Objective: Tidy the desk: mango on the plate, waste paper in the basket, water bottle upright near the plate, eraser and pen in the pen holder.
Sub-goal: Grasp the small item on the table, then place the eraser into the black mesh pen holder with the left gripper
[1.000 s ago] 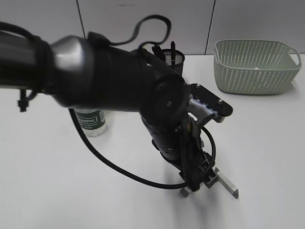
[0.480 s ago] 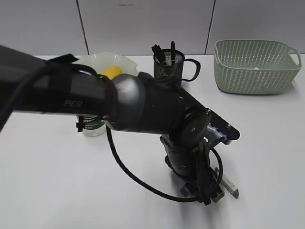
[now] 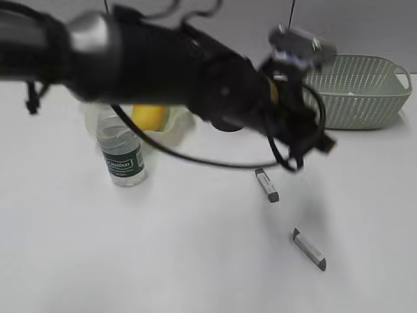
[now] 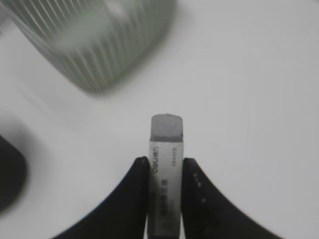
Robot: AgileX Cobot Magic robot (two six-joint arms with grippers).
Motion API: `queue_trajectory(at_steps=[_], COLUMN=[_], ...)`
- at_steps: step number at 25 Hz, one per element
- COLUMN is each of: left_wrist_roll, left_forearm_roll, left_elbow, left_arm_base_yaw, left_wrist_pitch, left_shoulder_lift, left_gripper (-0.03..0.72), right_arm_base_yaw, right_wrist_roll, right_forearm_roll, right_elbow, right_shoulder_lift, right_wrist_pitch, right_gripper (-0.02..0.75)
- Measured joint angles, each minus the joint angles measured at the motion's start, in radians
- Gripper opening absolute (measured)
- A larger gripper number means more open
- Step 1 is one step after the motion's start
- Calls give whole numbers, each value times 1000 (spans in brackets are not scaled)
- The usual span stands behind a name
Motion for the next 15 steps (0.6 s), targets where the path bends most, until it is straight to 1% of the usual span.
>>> queue_trajectory(at_steps=[2, 5, 7, 8, 10, 15], left_wrist_roll=[0, -1, -2, -2, -3, -4], left_forearm_roll=[12, 22, 22, 22, 22, 23], left_elbow=[-3, -4, -4, -4, -2, 1], left_arm_base_yaw=[85, 207, 265, 284, 300, 304], left_wrist_pitch=[-181, -437, -569, -624, -699, -819], left_shoulder_lift=[-34, -8, 38, 67, 117, 225], left_gripper=[142, 142, 142, 142, 142, 142], right_arm_base_yaw=[0, 0, 0, 0, 0, 0], right_wrist_roll=[0, 0, 0, 0, 0, 0], right_forearm_roll=[0, 0, 0, 0, 0, 0], right_elbow=[0, 0, 0, 0, 0, 0], right_shoulder_lift=[0, 0, 0, 0, 0, 0], right_wrist_pitch=[0, 0, -1, -1, -1, 0], right_gripper=[350, 350, 350, 350, 350, 350])
